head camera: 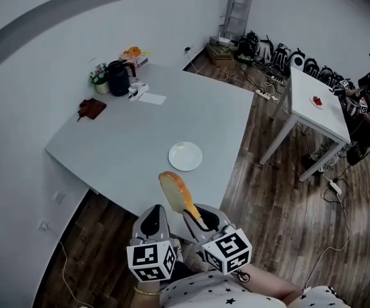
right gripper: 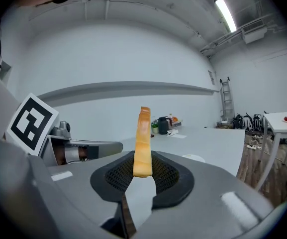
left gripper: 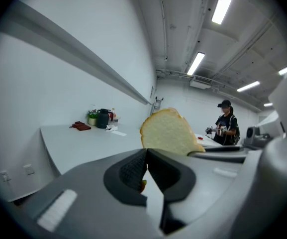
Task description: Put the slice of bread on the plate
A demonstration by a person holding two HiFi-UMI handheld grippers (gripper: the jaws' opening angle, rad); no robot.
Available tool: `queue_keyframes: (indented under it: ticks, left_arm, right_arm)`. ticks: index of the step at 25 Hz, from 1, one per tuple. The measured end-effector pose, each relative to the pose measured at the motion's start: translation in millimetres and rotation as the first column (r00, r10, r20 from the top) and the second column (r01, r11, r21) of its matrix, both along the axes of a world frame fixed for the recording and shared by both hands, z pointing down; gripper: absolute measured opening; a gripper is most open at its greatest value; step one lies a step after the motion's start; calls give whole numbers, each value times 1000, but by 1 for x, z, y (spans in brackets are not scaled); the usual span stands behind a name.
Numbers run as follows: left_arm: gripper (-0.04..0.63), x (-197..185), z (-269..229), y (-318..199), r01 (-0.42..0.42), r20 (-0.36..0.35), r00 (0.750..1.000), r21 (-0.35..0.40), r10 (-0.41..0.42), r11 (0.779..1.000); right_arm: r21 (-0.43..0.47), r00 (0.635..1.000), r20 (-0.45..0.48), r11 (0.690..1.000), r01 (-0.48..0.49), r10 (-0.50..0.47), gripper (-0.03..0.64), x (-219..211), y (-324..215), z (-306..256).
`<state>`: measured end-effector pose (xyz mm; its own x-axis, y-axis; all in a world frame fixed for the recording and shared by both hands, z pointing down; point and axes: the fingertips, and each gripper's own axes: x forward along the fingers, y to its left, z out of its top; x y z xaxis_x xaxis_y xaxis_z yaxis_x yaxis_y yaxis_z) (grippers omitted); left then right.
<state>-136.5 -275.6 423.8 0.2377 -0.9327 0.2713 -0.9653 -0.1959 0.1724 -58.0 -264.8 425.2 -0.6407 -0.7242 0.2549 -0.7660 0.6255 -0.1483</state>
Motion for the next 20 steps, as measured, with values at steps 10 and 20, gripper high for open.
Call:
queue_keyframes:
  ticks: [10, 20]
  left_arm:
    - [8, -19, 33, -136, -135, 7, 991, -21, 135, 991]
    - [8, -15, 69, -205, -224, -43, 974, -83, 221, 971]
  right_arm:
    - [-113, 986, -42, 980, -164, 160, 84, -5, -140, 49]
    - [-380, 957, -85, 879, -287, 276, 86, -1, -222, 121]
